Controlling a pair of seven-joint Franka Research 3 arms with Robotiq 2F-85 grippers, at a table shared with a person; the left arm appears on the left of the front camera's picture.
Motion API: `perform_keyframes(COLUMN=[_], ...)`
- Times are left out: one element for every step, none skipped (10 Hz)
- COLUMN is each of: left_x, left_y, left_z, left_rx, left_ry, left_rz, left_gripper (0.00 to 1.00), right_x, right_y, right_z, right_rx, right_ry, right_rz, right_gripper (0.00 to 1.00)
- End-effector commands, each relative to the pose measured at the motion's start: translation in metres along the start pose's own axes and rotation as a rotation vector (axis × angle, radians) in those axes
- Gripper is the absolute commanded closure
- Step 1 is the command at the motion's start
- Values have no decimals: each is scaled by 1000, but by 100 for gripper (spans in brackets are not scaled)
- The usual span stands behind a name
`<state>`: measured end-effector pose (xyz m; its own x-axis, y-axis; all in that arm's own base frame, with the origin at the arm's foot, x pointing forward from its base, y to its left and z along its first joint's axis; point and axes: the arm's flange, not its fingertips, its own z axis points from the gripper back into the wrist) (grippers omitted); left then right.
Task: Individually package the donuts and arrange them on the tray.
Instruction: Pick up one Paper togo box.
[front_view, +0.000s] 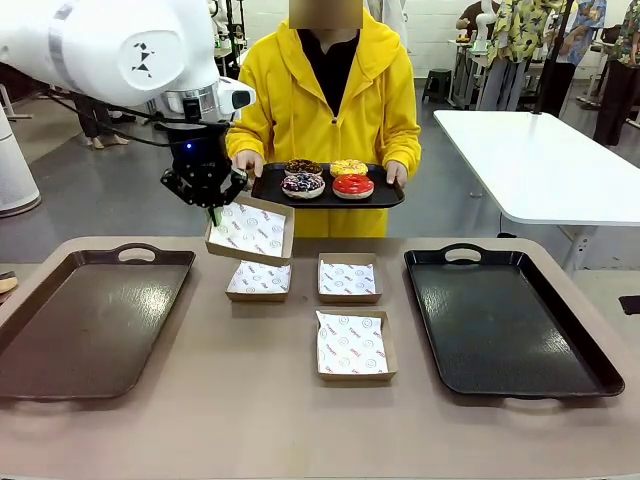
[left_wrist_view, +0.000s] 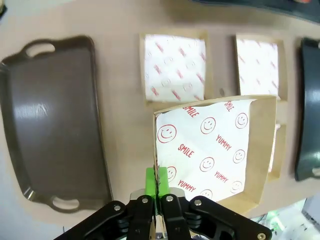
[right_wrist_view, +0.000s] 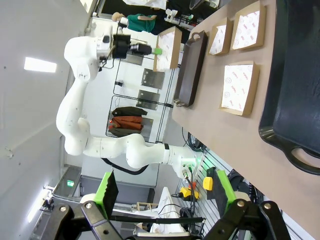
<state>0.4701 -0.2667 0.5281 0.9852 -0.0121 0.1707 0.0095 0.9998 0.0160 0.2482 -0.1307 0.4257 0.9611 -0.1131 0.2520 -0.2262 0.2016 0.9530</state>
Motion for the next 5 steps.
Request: perform_keyframes(left_x=[31, 43, 50, 49, 44], left_y=[-7, -7, -5, -4, 3], left_z=[-12, -20, -28, -34, -31], left_rx=[51, 54, 51, 18, 28], left_ry=[6, 9, 19, 34, 16], left_rz=[44, 61, 76, 56, 41], left_gripper=[100, 100, 100, 100, 100], right_x=[1, 1, 1, 1, 1], right_y=[2, 2, 2, 2, 2], right_z=[0, 0, 0, 0, 0], right_rx=[18, 18, 18, 18, 18], right_ry=[-9, -9, -9, -9, -9], right_rz=[10, 10, 10, 10, 10], right_gripper=[0, 0, 0, 0, 0])
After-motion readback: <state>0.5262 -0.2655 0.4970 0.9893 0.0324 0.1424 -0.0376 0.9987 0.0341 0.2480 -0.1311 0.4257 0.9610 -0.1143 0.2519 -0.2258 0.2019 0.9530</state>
